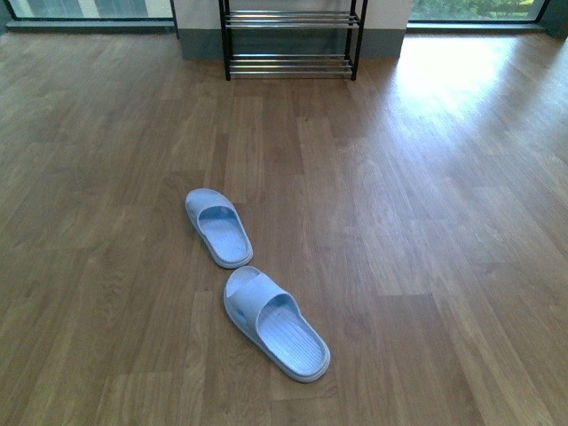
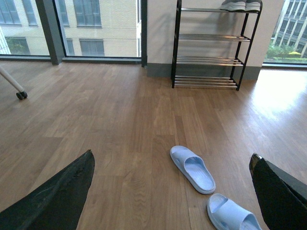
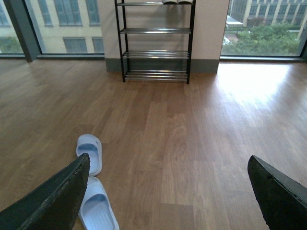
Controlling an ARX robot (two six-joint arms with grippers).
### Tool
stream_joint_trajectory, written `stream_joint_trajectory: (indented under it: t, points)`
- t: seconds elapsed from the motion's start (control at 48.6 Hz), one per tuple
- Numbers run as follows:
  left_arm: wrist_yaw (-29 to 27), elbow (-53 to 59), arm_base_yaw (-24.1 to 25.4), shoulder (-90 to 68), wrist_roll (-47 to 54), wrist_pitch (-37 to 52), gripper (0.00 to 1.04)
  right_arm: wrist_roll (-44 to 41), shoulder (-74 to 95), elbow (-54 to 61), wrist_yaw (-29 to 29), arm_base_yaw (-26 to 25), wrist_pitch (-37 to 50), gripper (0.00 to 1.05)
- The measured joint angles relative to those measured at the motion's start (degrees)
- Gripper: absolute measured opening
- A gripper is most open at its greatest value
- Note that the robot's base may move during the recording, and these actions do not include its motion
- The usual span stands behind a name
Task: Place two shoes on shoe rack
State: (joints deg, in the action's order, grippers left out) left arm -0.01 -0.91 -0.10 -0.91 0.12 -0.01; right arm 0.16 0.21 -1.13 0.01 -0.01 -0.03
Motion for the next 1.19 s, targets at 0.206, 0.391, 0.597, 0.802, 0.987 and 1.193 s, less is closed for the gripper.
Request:
stream_joint_trajectory:
  t: [0.206, 0.391, 0.597, 0.802, 0.987, 1.193]
  points:
    - [0.00, 0.00, 0.00, 0.00, 0.00, 0.00, 0.95, 0.00, 0.02, 0.00, 0.00, 0.00, 0.00, 0.95]
    - [-0.68, -0.20, -0.28, -0.48, -0.33, -0.70, 0.95, 0.00, 0.02, 0.00, 0.00, 0.00, 0.00, 0.95]
    - [-3.39, -9.94, 0.48, -22.40, -19.78, -20.74, 0.95, 0.00, 0.04, 0.00, 0.04, 0.00, 0.00, 0.95]
    - [-7.72, -16.66, -4.02, -50.01, -29.16, -6.38, 0.95, 0.00, 0.04, 0.00, 0.02, 0.00, 0.00, 0.95]
    - [-11.58, -26.38, -10.86, -81.92, -30.27, 4.33, 0.95, 0.00, 0.04, 0.00, 0.02, 0.00, 0.00, 0.95]
    - [-11.15, -37.46, -16.44, -108.32, -27.98, 7.48, 0.95, 0.00, 0.04, 0.00, 0.02, 0.00, 0.00, 0.95]
